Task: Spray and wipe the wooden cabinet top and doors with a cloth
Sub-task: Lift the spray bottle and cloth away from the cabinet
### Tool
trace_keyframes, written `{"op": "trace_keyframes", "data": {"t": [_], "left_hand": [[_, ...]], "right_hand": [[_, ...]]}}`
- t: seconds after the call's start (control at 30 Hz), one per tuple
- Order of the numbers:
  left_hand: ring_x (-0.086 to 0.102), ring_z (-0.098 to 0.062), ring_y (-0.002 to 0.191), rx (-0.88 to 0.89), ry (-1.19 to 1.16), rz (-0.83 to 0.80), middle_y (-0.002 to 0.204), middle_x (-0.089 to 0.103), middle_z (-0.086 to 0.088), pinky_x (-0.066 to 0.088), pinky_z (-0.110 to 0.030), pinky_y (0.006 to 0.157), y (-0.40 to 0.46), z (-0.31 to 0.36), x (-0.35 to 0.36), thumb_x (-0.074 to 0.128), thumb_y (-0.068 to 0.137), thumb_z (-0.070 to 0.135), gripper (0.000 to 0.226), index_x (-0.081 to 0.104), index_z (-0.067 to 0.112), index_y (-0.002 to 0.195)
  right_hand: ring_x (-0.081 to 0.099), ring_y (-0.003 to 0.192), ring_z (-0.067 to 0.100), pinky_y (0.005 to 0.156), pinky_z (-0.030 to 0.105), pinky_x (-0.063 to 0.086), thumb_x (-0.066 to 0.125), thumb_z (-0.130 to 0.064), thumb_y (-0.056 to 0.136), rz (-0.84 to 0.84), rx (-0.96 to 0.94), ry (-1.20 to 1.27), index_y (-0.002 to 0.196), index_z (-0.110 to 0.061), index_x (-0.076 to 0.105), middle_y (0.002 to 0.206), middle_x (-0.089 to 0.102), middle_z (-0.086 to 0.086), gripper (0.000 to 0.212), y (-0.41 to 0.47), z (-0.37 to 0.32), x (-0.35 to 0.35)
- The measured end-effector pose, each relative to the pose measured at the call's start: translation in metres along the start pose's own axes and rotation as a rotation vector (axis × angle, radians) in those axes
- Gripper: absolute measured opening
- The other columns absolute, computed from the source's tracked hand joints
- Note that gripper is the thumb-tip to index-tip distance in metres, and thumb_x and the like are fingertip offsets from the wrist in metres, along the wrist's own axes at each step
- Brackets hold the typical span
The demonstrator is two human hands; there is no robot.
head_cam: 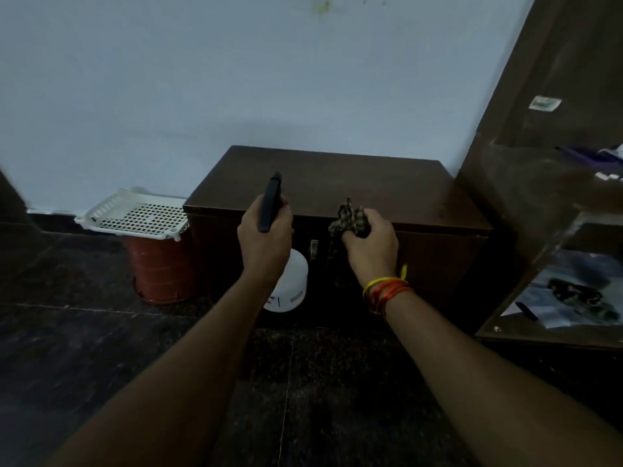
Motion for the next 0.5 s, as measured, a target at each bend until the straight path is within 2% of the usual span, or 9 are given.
{"op": "trace_keyframes", "data": {"t": [0.1, 0.17, 0.27, 0.37, 0.5], "left_hand": [[0.049, -0.018, 0.063, 0.018, -0.013, -0.038, 0.070, 0.049, -0.011, 0.042, -0.037, 0.060, 0.000, 0.025, 0.001, 0.055, 0.093, 0.013, 0.014, 0.058, 0.000, 0.089], [0.047, -0.019, 0.067, 0.025, -0.010, -0.053, 0.073, 0.050, -0.012, 0.040, -0.036, 0.061, -0.001, 0.043, 0.001, 0.054, 0.091, 0.014, 0.010, 0.059, 0.007, 0.087], [0.046, -0.018, 0.069, 0.019, -0.003, -0.049, 0.076, 0.050, -0.010, 0.038, -0.034, 0.063, 0.000, 0.068, 0.001, 0.054, 0.092, 0.013, 0.011, 0.060, 0.005, 0.091], [0.045, -0.012, 0.065, 0.017, 0.022, -0.063, 0.076, 0.053, -0.004, 0.039, -0.025, 0.061, 0.006, 0.083, 0.004, 0.054, 0.092, 0.014, 0.007, 0.061, 0.011, 0.091], [0.048, -0.005, 0.065, 0.017, 0.020, -0.071, 0.081, 0.057, -0.001, 0.041, -0.009, 0.053, 0.026, 0.087, 0.015, 0.056, 0.091, 0.013, 0.007, 0.062, 0.015, 0.093]], "right_hand": [[0.057, 0.102, 0.026, 0.088, 0.034, 0.049, 0.063, -0.016, 0.079, 0.023, 0.013, -0.012, 0.117, -0.015, 0.062, 0.114, 0.059, 0.011, 0.039, 0.001, -0.022, -0.015], [0.060, 0.096, 0.027, 0.084, 0.035, 0.051, 0.063, -0.017, 0.076, 0.035, 0.010, -0.012, 0.111, -0.017, 0.063, 0.109, 0.061, 0.011, 0.035, 0.001, -0.035, -0.024], [0.061, 0.091, 0.029, 0.079, 0.035, 0.052, 0.062, -0.015, 0.075, 0.049, 0.002, -0.017, 0.105, -0.016, 0.064, 0.103, 0.062, 0.013, 0.030, 0.003, -0.052, -0.038], [0.059, 0.090, 0.030, 0.076, 0.034, 0.051, 0.060, -0.012, 0.075, 0.064, -0.021, -0.034, 0.100, -0.015, 0.062, 0.102, 0.060, 0.013, 0.024, 0.013, -0.063, -0.046], [0.059, 0.085, 0.029, 0.066, 0.028, 0.040, 0.057, -0.012, 0.077, 0.077, -0.050, -0.025, 0.090, -0.017, 0.060, 0.098, 0.061, 0.013, 0.014, 0.037, -0.068, -0.049]]}}
Point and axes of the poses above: each hand's wrist, its own y-axis towards the middle knuckle, its own x-axis out of the palm, z = x × y, the point moved 2 cm from there along y, towards the middle knuckle
